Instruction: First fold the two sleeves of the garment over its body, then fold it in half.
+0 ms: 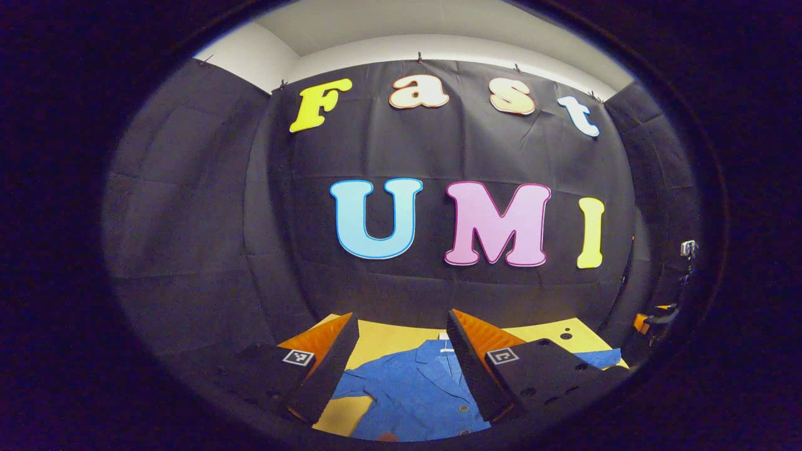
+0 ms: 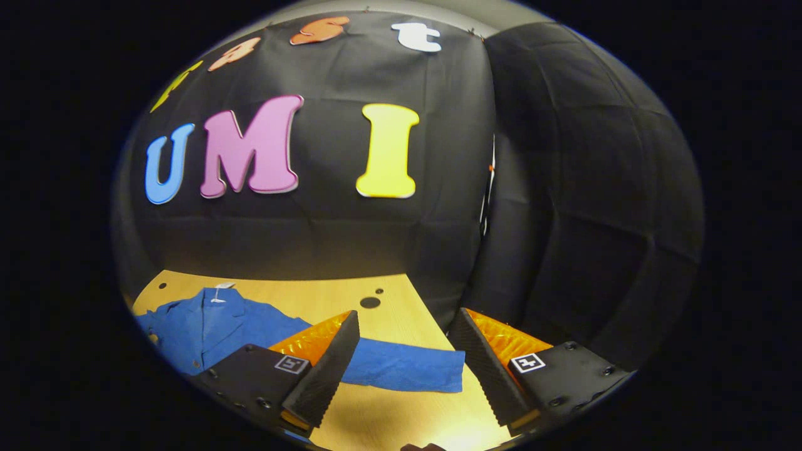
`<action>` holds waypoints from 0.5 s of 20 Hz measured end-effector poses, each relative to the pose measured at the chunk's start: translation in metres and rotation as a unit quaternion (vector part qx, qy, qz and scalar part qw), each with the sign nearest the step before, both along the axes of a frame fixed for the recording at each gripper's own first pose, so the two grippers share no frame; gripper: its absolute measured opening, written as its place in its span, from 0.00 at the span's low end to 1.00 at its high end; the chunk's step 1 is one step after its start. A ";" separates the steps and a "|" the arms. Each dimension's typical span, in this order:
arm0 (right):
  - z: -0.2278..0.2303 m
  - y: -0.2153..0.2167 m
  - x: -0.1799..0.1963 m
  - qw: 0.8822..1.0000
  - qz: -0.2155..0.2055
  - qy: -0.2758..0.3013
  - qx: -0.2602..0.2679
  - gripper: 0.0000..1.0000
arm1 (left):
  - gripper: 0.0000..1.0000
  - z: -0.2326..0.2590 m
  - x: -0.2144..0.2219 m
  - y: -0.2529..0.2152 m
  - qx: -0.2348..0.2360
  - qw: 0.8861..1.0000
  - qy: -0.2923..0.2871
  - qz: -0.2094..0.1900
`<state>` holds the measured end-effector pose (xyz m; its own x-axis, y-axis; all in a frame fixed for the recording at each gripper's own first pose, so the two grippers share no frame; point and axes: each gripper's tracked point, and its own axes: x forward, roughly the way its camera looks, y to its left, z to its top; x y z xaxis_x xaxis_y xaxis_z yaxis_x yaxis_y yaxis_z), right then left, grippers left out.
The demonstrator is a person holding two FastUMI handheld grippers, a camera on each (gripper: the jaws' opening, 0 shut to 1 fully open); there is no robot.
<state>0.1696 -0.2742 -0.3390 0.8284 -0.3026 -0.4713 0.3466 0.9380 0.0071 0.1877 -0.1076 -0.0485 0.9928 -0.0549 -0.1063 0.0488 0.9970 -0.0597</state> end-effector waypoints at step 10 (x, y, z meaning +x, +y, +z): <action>-0.167 -0.029 -0.029 0.972 -0.096 0.193 0.092 1.00 | 0.82 -0.009 0.036 -0.037 0.027 0.999 0.022 -0.035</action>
